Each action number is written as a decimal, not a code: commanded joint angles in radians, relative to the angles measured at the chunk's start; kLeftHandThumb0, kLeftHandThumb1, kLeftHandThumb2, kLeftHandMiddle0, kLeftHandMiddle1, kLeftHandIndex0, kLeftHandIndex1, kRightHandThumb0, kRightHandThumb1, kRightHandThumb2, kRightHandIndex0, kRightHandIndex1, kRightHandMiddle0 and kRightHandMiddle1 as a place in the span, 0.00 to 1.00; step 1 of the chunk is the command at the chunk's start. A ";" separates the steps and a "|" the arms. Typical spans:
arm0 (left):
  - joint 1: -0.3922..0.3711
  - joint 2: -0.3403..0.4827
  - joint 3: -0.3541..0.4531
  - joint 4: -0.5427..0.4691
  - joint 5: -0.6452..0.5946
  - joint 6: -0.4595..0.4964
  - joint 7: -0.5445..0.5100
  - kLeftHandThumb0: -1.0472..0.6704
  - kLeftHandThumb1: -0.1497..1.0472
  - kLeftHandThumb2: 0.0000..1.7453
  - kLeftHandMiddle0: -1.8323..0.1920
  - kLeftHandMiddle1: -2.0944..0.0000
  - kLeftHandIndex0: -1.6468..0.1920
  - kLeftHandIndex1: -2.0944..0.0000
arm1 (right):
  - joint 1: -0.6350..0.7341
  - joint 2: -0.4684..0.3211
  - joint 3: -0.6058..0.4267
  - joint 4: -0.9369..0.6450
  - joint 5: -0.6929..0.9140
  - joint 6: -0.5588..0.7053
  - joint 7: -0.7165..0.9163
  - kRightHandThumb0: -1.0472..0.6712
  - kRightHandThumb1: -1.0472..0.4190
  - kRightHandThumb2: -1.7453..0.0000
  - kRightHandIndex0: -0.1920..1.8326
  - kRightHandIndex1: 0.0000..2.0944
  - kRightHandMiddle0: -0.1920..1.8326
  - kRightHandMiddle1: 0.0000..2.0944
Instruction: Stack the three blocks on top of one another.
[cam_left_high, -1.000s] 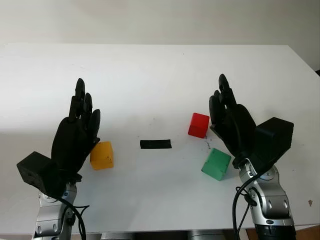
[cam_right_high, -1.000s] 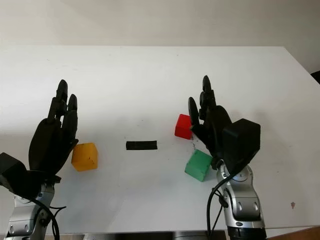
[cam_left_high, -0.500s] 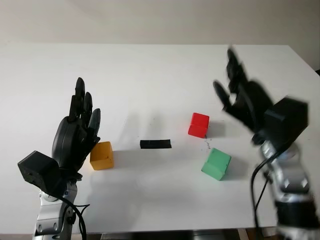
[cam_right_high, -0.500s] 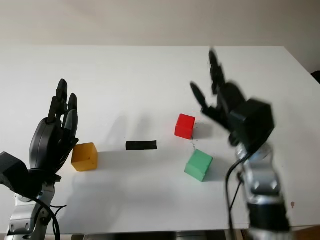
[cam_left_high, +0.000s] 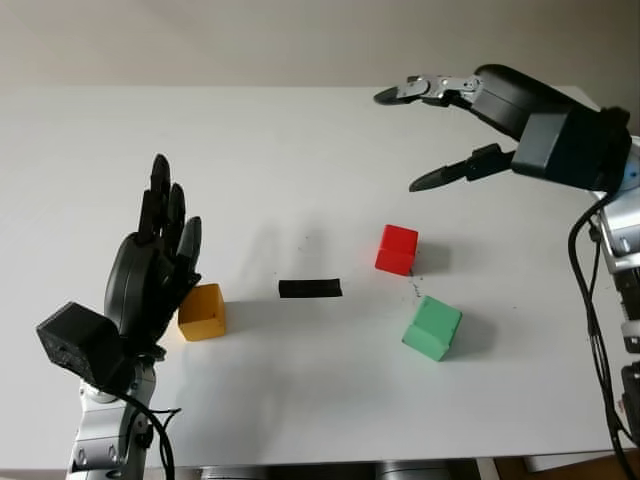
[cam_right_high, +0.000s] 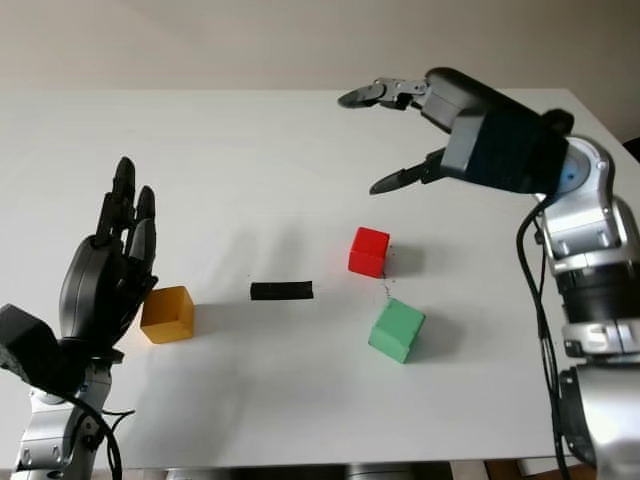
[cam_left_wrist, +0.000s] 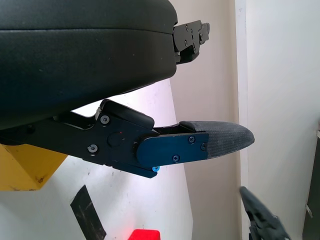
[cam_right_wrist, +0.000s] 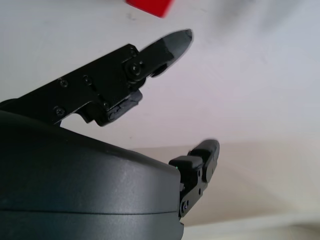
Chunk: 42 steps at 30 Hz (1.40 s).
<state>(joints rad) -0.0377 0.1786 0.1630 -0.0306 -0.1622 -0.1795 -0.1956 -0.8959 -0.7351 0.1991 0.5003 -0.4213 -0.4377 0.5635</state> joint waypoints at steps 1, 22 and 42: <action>-0.004 0.002 0.001 -0.010 0.001 -0.003 0.001 0.17 1.00 0.28 1.00 0.98 1.00 1.00 | -0.039 -0.039 0.046 0.015 -0.085 -0.071 -0.035 0.33 0.18 0.96 0.16 0.05 0.28 0.15; -0.010 0.009 0.004 -0.014 -0.001 0.007 -0.001 0.16 1.00 0.27 1.00 0.98 1.00 0.99 | -0.171 -0.041 0.242 0.287 -0.335 -0.398 -0.165 0.38 0.16 0.97 0.17 0.03 0.34 0.05; -0.013 0.025 0.001 -0.023 0.013 0.020 -0.005 0.15 1.00 0.27 1.00 0.98 1.00 0.99 | -0.062 -0.006 0.279 0.337 -0.340 -0.388 -0.210 0.37 0.10 0.96 0.14 0.02 0.32 0.03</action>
<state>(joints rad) -0.0454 0.1975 0.1630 -0.0316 -0.1510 -0.1620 -0.2009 -0.9671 -0.7507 0.4754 0.8288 -0.7739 -0.8340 0.3564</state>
